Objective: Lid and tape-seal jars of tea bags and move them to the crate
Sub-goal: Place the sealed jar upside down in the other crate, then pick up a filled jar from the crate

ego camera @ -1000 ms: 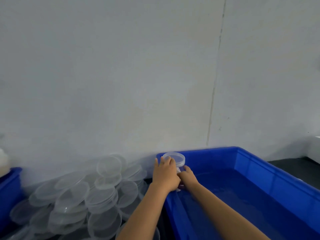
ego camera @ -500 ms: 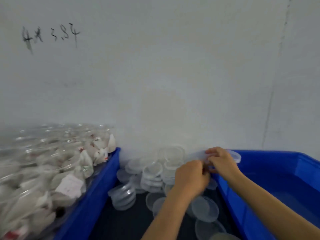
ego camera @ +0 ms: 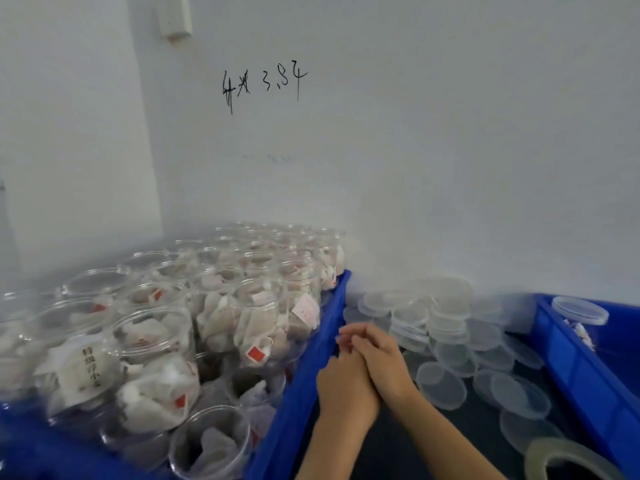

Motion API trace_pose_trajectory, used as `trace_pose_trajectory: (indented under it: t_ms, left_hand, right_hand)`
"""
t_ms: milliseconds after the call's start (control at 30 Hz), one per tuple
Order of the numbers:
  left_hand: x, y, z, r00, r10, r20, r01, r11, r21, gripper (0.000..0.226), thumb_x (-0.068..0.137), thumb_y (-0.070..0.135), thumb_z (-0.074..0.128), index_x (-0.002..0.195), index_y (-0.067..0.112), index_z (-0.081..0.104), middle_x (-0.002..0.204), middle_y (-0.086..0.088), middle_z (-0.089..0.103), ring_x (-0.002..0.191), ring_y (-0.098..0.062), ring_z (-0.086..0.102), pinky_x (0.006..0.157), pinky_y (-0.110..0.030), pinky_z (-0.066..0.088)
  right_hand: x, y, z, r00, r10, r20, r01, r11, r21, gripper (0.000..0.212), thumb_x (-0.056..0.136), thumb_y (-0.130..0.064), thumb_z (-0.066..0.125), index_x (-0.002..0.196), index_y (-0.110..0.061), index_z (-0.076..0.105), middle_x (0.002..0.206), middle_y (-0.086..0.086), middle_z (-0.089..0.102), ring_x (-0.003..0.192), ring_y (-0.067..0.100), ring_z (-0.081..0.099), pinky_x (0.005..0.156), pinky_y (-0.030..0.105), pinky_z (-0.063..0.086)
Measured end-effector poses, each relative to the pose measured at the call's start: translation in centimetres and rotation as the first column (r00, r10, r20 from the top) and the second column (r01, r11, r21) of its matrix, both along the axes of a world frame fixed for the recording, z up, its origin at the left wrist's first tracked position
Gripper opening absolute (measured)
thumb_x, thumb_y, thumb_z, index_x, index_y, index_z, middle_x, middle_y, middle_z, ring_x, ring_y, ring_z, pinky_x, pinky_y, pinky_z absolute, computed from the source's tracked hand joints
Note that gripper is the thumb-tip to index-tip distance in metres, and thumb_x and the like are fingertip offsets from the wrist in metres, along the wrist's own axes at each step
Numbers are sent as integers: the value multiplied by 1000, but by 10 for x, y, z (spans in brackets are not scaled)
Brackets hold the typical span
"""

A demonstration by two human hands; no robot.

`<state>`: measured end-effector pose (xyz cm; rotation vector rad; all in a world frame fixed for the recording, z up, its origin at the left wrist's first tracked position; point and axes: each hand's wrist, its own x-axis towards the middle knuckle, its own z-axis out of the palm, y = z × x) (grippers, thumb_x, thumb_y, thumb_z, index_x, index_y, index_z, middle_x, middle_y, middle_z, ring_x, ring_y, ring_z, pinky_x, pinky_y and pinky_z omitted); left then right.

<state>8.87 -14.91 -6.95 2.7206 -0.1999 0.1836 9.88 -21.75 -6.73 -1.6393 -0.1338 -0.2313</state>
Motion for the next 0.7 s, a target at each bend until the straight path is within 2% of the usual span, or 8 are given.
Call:
trace_pose_trajectory:
  t_ms: [100, 200, 267, 300, 400, 500, 600, 700]
  left_hand:
    - [-8, 19, 27, 967, 79, 241, -76, 997, -25, 37, 100, 18, 38, 136, 13, 47, 135, -3, 53, 117, -18, 55, 94, -32, 45]
    - [-20, 45, 58, 848, 102, 520, -45, 992, -121, 30, 96, 15, 47, 125, 15, 58, 121, 0, 59, 108, -17, 56, 87, -29, 46]
    - [-25, 68, 73, 734, 171, 657, -47, 978, -202, 29, 88, 9, 62, 117, 14, 60, 118, -3, 59, 109, -22, 54, 88, -31, 43]
    - [-24, 81, 76, 691, 252, 677, -92, 960, -264, 39, 84, 10, 69, 121, 13, 57, 126, -6, 54, 117, -25, 50, 94, -33, 42]
    - [-15, 108, 71, 715, 471, 517, -161, 830, -534, 79, 74, 21, 81, 138, 12, 35, 146, -11, 28, 135, -27, 31, 107, -36, 35]
    - [0, 117, 58, 848, 484, 215, -127, 581, -804, 95, 69, 17, 85, 143, 19, 26, 145, -10, 25, 126, -24, 38, 90, -33, 43]
    - [16, 121, 40, 894, 444, 64, -167, 461, -872, 96, 72, 9, 80, 147, 20, 22, 143, -13, 34, 109, -18, 45, 74, -29, 47]
    - [27, 123, 27, 917, 397, -23, -215, 446, -869, 72, 75, 11, 74, 138, 11, 37, 125, -15, 55, 99, -22, 61, 62, -24, 47]
  right_hand:
    - [4, 22, 28, 992, 112, 64, -123, 970, 212, 23, 96, 3, 45, 99, -2, 67, 92, 13, 70, 88, 19, 65, 83, 25, 53]
    - [6, 38, 50, 977, 200, 76, -214, 901, 378, 20, 98, -7, 46, 103, -7, 66, 93, 10, 68, 88, 18, 64, 81, 31, 53]
    - [7, 49, 58, 979, 195, 54, -202, 924, 324, 18, 97, -11, 50, 110, -13, 64, 103, 6, 67, 92, 13, 64, 78, 27, 52]
    - [8, 53, 59, 981, 187, 44, -192, 948, 252, 23, 96, -11, 53, 117, -17, 60, 112, 4, 66, 99, 12, 63, 81, 25, 52]
    - [9, 69, 55, 975, 223, 18, -223, 972, 72, 53, 90, -8, 63, 136, -25, 40, 127, -2, 53, 116, 14, 54, 76, 17, 51]
    - [12, 84, 44, 966, 257, 22, -258, 966, 28, 73, 86, -3, 68, 142, -22, 26, 119, -10, 47, 110, 8, 52, 67, 10, 51]
    - [19, 96, 35, 976, 215, 39, -214, 977, -13, 82, 82, 2, 68, 145, -20, 21, 112, -12, 42, 102, 5, 52, 63, 11, 51]
    - [22, 106, 29, 990, 132, 57, -125, 985, -120, 86, 79, 1, 69, 146, -20, 21, 127, 0, 42, 114, 21, 53, 86, 31, 56]
